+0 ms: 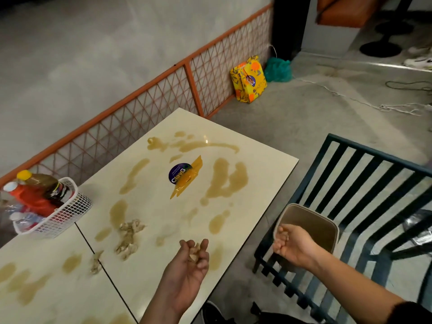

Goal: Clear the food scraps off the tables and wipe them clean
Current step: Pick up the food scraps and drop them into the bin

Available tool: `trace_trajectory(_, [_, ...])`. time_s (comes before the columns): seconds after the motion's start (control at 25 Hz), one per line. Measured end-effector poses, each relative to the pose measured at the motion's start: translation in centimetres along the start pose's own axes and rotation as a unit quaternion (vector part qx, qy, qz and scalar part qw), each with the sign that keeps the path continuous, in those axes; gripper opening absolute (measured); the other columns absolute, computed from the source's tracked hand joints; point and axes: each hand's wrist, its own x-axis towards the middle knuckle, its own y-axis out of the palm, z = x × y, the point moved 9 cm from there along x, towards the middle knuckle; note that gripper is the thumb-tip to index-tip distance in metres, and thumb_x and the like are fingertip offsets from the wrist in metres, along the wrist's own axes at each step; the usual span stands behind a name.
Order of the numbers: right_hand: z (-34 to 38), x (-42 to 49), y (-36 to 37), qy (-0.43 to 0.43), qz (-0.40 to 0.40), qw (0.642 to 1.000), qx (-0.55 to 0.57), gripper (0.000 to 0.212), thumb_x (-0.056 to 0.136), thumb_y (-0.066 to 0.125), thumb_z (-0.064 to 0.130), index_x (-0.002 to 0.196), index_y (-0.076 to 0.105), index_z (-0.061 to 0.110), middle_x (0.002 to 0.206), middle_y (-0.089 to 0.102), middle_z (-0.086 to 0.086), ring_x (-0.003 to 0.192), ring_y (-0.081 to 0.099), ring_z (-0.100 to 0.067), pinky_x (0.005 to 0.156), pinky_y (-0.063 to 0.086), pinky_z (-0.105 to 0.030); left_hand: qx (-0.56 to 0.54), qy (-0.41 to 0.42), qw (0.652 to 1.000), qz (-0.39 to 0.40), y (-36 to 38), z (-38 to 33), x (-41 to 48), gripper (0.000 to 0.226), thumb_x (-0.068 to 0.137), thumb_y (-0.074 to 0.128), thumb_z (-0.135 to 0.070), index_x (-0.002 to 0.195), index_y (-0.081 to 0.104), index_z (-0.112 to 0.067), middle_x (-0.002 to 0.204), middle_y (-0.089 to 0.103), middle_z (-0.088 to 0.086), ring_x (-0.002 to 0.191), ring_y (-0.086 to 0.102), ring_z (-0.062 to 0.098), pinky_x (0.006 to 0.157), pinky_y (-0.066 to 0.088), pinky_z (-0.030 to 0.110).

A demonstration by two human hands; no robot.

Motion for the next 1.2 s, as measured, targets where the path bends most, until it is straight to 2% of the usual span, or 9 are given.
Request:
trace_trajectory(0.08, [1.6, -0.6, -1.8, -0.026, -0.030, 0.999, 0.012, 0.033, 0.098, 0.037, 0.019, 0.065, 0.035, 0.019, 0.058, 0.026, 0.000, 0.053, 0.022, -0.015, 0.056, 0.022, -0.030, -0.003, -0.029, 1.000, 0.010, 0.2, 1.2, 0.2, 0.033, 0.100, 0.046, -0.039, 0.081, 0.051, -0.013, 0.069, 0.049, 0.004, 0.055, 0.042, 0.014, 0.042, 0.036, 0.022])
trace_trajectory(0.2, [3.6, -1.0, -3.5, -0.056, -0.054, 0.997, 0.013, 0.029, 0.096, 0.037, 0.020, 0.067, 0.036, 0.020, 0.058, 0.027, -0.001, 0.054, 0.024, -0.017, 0.056, 0.023, -0.031, -0.001, -0.050, 0.999, 0.021, 0.3, 2.3, 0.2, 0.047, 0.097, 0.045, -0.052, 0.075, 0.051, -0.010, 0.066, 0.031, 0.001, 0.054, 0.029, 0.015, 0.050, 0.028, 0.027])
trace_trajectory(0.32, [4.9, 0.4, -6.0, -0.074, -0.097, 0.993, 0.005, 0.016, 0.100, 0.036, 0.004, 0.097, 0.051, 0.010, 0.067, 0.033, -0.004, 0.061, 0.033, -0.018, 0.059, 0.031, -0.031, 0.011, -0.040, 0.999, 0.019, 0.2, 2.7, -0.2, 0.041, 0.094, 0.043, -0.048, 0.083, 0.052, -0.009, 0.067, 0.032, 0.003, 0.056, 0.029, 0.017, 0.056, 0.024, 0.030])
trace_trajectory(0.52, [6.5, 2.5, -8.1, -0.070, -0.143, 0.987, 0.004, 0.036, 0.109, 0.032, 0.007, 0.143, 0.039, -0.001, 0.109, 0.062, -0.024, 0.089, 0.062, -0.028, 0.077, 0.051, -0.037, 0.033, -0.027, 0.999, 0.001, -0.1, 3.1, -0.4, 0.033, 0.089, 0.042, -0.031, 0.106, 0.055, -0.006, 0.068, 0.038, 0.005, 0.060, 0.033, 0.019, 0.060, 0.028, 0.032])
trace_trajectory(0.68, [7.0, 3.4, -9.2, -0.043, -0.150, 0.985, 0.072, 0.057, 0.105, 0.050, 0.032, 0.156, 0.027, 0.018, 0.152, 0.040, -0.024, 0.124, 0.058, -0.041, 0.104, 0.050, -0.048, 0.056, -0.023, 0.998, -0.004, 0.1, 3.8, -0.4, 0.042, 0.094, 0.037, -0.025, 0.122, 0.056, 0.001, 0.068, 0.039, 0.005, 0.063, 0.033, 0.018, 0.063, 0.029, 0.031])
trace_trajectory(0.76, [5.9, 3.9, -11.0, -0.018, -0.193, 0.978, 0.073, 0.055, 0.099, 0.056, 0.036, 0.149, 0.037, 0.023, 0.148, 0.044, -0.020, 0.122, 0.056, -0.043, 0.087, 0.058, -0.051, 0.075, -0.004, 0.997, -0.009, 0.0, 3.9, -0.3, 0.043, 0.095, 0.037, -0.020, 0.127, 0.054, 0.003, 0.069, 0.041, 0.005, 0.064, 0.035, 0.018, 0.064, 0.030, 0.031])
trace_trajectory(0.88, [3.8, 3.7, -13.0, -0.010, -0.247, 0.969, 0.000, 0.045, 0.096, 0.054, 0.039, 0.136, 0.047, 0.019, 0.128, 0.057, -0.017, 0.103, 0.062, -0.035, 0.057, 0.058, -0.039, 0.115, 0.034, 0.993, -0.018, -0.1, 4.0, 0.0, 0.039, 0.097, 0.041, -0.011, 0.131, 0.051, 0.007, 0.071, 0.043, 0.005, 0.066, 0.039, 0.017, 0.065, 0.032, 0.029])
trace_trajectory(1.04, [-1.4, -0.2, -7.9, 0.053, -0.129, 0.988, -0.067, 0.033, 0.100, 0.050, 0.028, 0.128, 0.052, 0.009, 0.111, 0.065, -0.019, 0.082, 0.059, -0.028, 0.064, 0.052, -0.038, 0.284, 0.102, 0.953, -0.007, 0.8, 4.2, 0.0, 0.028, 0.102, 0.050, -0.016, 0.125, 0.062, -0.006, 0.079, 0.059, 0.005, 0.075, 0.056, 0.015, 0.071, 0.046, 0.025])
trace_trajectory(1.2, [-6.4, -4.6, 1.1, 0.082, 0.126, 0.978, -0.143, 0.047, 0.097, 0.062, 0.032, 0.130, 0.058, -0.001, 0.105, 0.067, -0.018, 0.084, 0.065, -0.025, 0.075, 0.056, -0.035, 0.512, 0.190, 0.838, 0.020, 3.9, 4.7, -0.9, 0.027, 0.093, 0.066, -0.015, 0.117, 0.068, -0.027, 0.093, 0.076, -0.002, 0.091, 0.071, 0.007, 0.078, 0.053, 0.015])
